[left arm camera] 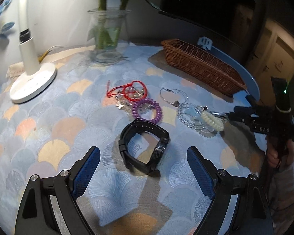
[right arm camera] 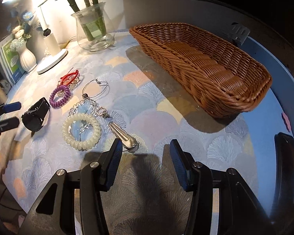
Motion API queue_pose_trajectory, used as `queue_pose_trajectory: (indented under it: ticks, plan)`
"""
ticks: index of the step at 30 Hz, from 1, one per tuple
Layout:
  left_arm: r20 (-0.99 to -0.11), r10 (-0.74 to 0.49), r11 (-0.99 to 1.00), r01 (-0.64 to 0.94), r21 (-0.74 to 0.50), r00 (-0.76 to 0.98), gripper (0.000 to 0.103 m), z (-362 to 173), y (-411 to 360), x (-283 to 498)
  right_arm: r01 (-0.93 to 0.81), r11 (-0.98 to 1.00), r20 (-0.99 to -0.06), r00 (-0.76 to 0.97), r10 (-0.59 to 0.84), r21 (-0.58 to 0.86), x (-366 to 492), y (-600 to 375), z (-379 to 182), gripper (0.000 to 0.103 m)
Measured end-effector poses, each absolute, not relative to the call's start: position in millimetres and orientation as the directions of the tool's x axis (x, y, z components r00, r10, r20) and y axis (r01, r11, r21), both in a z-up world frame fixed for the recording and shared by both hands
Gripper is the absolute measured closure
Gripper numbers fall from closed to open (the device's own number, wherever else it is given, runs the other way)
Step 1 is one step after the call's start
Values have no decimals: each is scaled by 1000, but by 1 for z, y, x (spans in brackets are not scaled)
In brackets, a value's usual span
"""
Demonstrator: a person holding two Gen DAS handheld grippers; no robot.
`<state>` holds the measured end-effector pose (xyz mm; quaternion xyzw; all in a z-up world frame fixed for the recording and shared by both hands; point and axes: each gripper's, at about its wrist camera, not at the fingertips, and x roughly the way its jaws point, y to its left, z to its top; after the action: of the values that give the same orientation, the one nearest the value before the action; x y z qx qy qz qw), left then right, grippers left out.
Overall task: Organize jewelry
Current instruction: 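Grasp the black watch with the left tool while the right tool grasps the silver hair clip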
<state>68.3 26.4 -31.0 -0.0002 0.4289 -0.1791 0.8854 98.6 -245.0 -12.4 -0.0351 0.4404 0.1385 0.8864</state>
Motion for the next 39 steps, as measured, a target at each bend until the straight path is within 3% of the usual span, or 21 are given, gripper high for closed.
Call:
queue_pose_trajectory:
  ticks: [3, 8, 15, 17, 20, 23, 24, 29, 31, 33, 39]
  plan:
    - [-783, -310, 924, 365, -114, 540, 32, -38, 14, 74, -296, 954, -799, 562, 216, 50, 103, -244, -16, 49]
    - [-787, -317, 922, 366, -125, 529, 33, -38, 19, 77, -364, 929, -804, 533, 264, 64, 108, -237, -19, 49]
    - [-761, -336, 908, 405, -105, 556, 33, -22, 22, 68, -412, 911, -809, 543, 225, -24, 112, -218, -24, 49]
    - [-764, -342, 896, 434, -90, 547, 33, -22, 14, 66, -423, 905, -806, 548, 223, -37, 109, -214, -24, 55]
    - [-775, -343, 883, 463, -74, 530, 33, -26, 2, 67, -450, 891, -802, 554, 225, -60, 100, -205, -24, 76]
    - [-788, -356, 873, 480, -89, 502, 36, -31, -3, 67, -460, 884, -800, 561, 211, -90, 92, -199, -24, 78]
    - [-794, -363, 869, 485, -99, 487, 46, -33, -3, 67, -462, 882, -799, 564, 207, -97, 89, -198, -24, 78]
    - [-825, -343, 878, 466, -112, 448, 62, -45, -3, 71, -458, 887, -797, 553, 243, -48, 85, -200, -24, 78]
    - [-837, -326, 893, 433, -120, 439, 80, -51, -1, 78, -452, 891, -794, 552, 254, -29, 84, -202, -24, 78]
    - [-835, -335, 899, 414, -145, 435, 88, -53, 2, 82, -444, 896, -792, 549, 266, -7, 82, -205, -23, 78]
    - [-814, -356, 904, 388, -176, 459, 89, -41, 3, 78, -415, 910, -778, 565, 275, 20, 74, -221, -13, 79]
